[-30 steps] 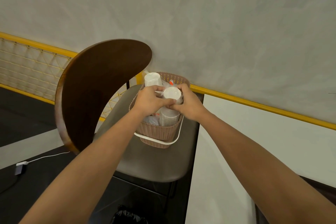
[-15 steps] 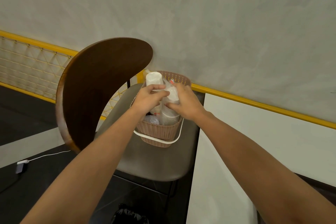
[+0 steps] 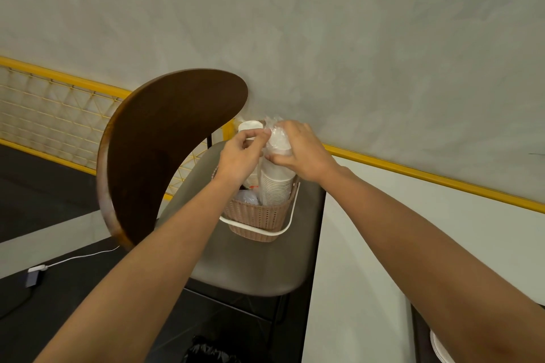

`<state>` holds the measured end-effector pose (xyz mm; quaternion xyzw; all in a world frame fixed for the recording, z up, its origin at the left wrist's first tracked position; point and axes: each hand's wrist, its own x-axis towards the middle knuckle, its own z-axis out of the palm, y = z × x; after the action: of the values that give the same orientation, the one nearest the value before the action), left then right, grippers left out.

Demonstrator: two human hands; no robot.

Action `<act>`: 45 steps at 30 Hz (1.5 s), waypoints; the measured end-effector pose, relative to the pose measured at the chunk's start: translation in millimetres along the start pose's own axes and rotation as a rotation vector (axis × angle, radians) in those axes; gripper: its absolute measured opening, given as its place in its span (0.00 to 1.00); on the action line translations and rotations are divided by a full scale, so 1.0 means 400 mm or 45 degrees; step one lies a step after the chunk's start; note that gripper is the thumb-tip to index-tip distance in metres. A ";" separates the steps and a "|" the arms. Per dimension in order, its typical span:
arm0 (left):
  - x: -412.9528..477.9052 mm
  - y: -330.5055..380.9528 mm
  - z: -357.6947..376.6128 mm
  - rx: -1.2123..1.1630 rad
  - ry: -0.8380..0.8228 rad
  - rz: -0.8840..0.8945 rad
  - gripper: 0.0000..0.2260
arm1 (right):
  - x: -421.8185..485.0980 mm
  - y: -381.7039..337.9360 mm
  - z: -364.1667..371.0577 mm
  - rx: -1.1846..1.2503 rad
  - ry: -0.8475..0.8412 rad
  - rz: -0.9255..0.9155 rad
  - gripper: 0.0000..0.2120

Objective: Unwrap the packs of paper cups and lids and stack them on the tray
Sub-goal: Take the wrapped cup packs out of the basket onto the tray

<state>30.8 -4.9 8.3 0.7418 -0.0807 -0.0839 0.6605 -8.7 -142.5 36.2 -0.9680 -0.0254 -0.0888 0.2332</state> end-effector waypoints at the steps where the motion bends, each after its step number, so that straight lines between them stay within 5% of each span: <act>1: -0.003 0.005 -0.002 0.002 0.002 0.008 0.13 | 0.000 -0.003 -0.005 -0.002 0.003 -0.003 0.32; 24: -0.128 0.247 0.004 -0.028 0.026 0.385 0.11 | -0.088 -0.130 -0.205 0.223 0.456 0.000 0.25; 45: -0.416 0.277 0.105 -0.143 -0.380 0.297 0.10 | -0.466 -0.165 -0.309 0.121 0.597 0.147 0.23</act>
<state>-141.9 -19.7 116.4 0.6686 -0.2584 -0.1201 0.6868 -217.8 -141.5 139.5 -0.9087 0.0806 -0.2964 0.2826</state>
